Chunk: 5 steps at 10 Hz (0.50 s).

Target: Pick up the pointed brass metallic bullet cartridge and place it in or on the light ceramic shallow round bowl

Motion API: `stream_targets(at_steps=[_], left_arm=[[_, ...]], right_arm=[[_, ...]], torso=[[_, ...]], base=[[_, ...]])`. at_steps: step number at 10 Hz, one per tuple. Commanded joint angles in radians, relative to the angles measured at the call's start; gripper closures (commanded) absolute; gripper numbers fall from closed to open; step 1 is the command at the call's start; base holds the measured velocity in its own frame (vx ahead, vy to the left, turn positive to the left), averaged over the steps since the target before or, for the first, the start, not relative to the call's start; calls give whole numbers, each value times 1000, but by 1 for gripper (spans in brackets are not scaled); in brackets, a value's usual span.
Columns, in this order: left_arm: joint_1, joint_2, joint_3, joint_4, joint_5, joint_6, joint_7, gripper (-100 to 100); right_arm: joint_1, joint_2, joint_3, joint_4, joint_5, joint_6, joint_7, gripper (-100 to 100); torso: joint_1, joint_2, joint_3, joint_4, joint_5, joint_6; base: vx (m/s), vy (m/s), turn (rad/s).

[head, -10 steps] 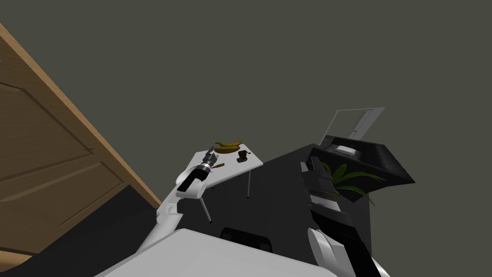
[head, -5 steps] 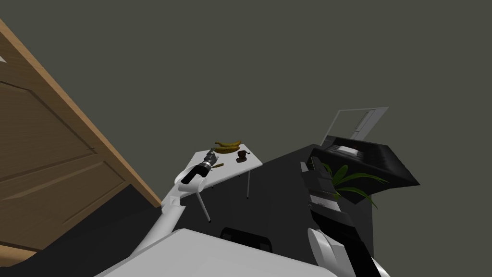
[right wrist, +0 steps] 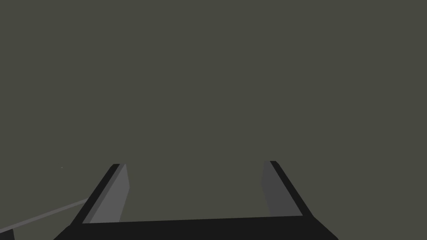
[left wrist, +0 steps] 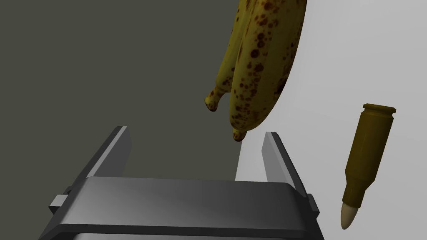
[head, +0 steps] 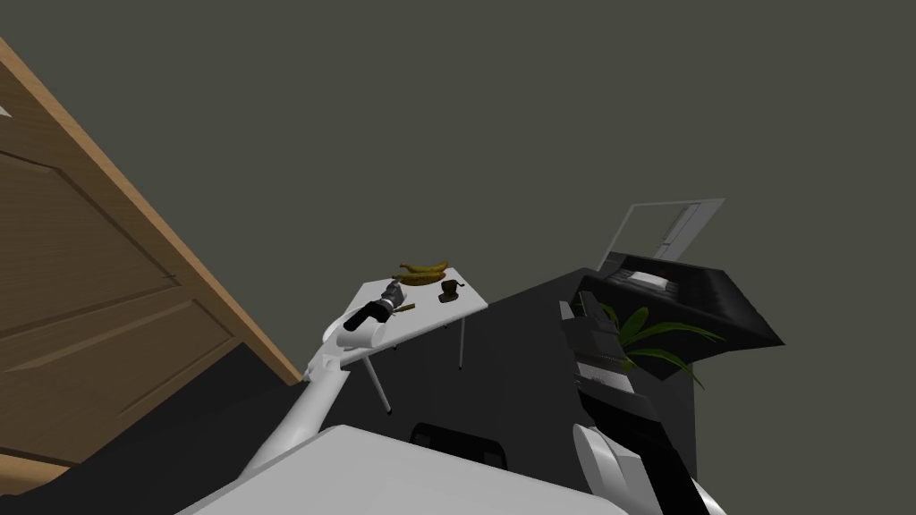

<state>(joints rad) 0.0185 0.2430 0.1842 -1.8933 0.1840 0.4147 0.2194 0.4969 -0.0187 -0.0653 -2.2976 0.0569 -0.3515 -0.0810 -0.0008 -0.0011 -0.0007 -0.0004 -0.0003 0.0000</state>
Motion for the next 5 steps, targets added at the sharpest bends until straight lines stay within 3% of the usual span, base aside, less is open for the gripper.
stream_targets(at_steps=[1, 2, 4, 5], left_arm=[[-8, 0, 2, 5, 2, 46, 1, -100], [-45, 11, 15, 40, 22, 77, 9, -100], [-45, 11, 15, 40, 22, 122, 9, -100], [-83, 21, 27, 77, 42, 155, 18, -100]], right_arm=[[0, 0, 0, 0, 0, 0, 0, 0], [0, 0, 0, 0, 0, 0, 0, 0], [0, 0, 0, 0, 0, 0, 0, 0], [0, 0, 0, 0, 0, 0, 0, 0]], torso=[[0, 0, 0, 0, 0, 0], [0, 0, 0, 0, 0, 0], [0, 0, 0, 0, 0, 0], [1, 1, 0, 0, 0, 0]], base=[[4, -9, 0], [5, -11, -3], [6, -10, -2], [8, -8, -11]])
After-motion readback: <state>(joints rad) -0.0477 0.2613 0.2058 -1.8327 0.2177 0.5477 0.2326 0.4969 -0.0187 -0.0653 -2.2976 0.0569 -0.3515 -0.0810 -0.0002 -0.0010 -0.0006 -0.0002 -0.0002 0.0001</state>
